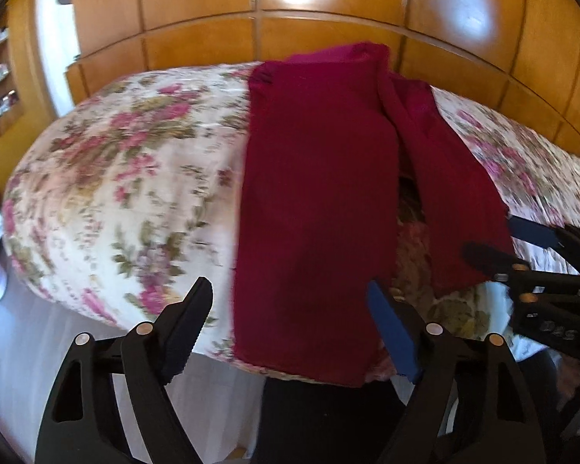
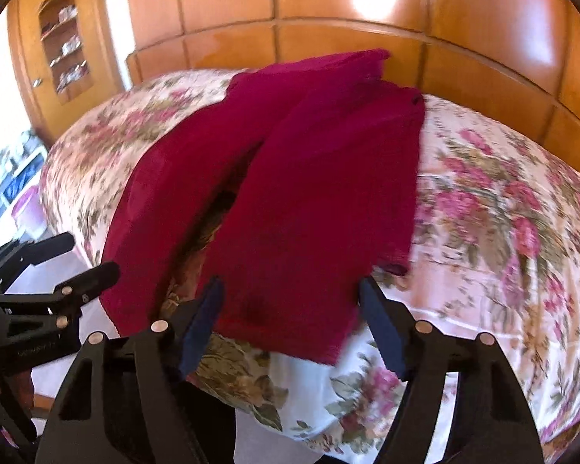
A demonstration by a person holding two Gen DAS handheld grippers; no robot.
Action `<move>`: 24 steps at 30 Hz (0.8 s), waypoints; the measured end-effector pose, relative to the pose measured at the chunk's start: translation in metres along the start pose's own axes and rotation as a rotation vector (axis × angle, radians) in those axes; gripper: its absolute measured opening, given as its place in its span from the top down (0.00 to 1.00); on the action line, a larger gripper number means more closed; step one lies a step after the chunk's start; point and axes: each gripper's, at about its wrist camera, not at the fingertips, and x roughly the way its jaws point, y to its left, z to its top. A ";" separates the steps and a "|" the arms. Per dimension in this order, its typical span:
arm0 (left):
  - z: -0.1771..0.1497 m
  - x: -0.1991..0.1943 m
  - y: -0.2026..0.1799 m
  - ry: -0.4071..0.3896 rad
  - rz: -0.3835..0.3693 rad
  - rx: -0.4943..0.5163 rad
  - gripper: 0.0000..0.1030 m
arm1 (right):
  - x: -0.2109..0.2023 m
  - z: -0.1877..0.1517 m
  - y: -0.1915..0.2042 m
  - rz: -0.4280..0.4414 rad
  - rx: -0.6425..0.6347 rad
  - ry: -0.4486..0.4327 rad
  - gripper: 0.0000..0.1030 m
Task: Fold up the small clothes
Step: 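Grasp the magenta shirt with the left tool while the right tool grasps it too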
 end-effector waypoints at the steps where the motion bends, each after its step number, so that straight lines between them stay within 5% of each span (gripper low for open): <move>1: -0.001 0.004 -0.005 0.009 0.000 0.025 0.21 | 0.004 0.000 0.002 -0.002 -0.022 0.006 0.31; 3: -0.002 0.013 -0.014 0.023 0.002 0.068 0.27 | 0.014 -0.001 0.006 -0.014 -0.064 0.022 0.38; 7: -0.003 0.035 -0.016 0.079 -0.033 0.065 0.59 | 0.016 -0.003 0.014 -0.034 -0.156 0.006 0.59; 9: 0.000 0.032 -0.011 0.075 -0.065 0.034 0.75 | 0.011 -0.001 0.010 -0.037 -0.159 -0.003 0.84; 11: 0.005 0.028 -0.001 0.070 -0.099 -0.016 0.91 | 0.004 0.003 0.000 0.002 -0.120 0.001 0.87; 18: 0.027 -0.004 0.035 -0.004 -0.222 -0.169 0.97 | -0.038 0.028 -0.039 0.033 -0.005 -0.067 0.88; 24: 0.079 -0.042 0.078 -0.170 -0.248 -0.278 0.98 | -0.079 0.059 -0.112 -0.095 0.137 -0.180 0.88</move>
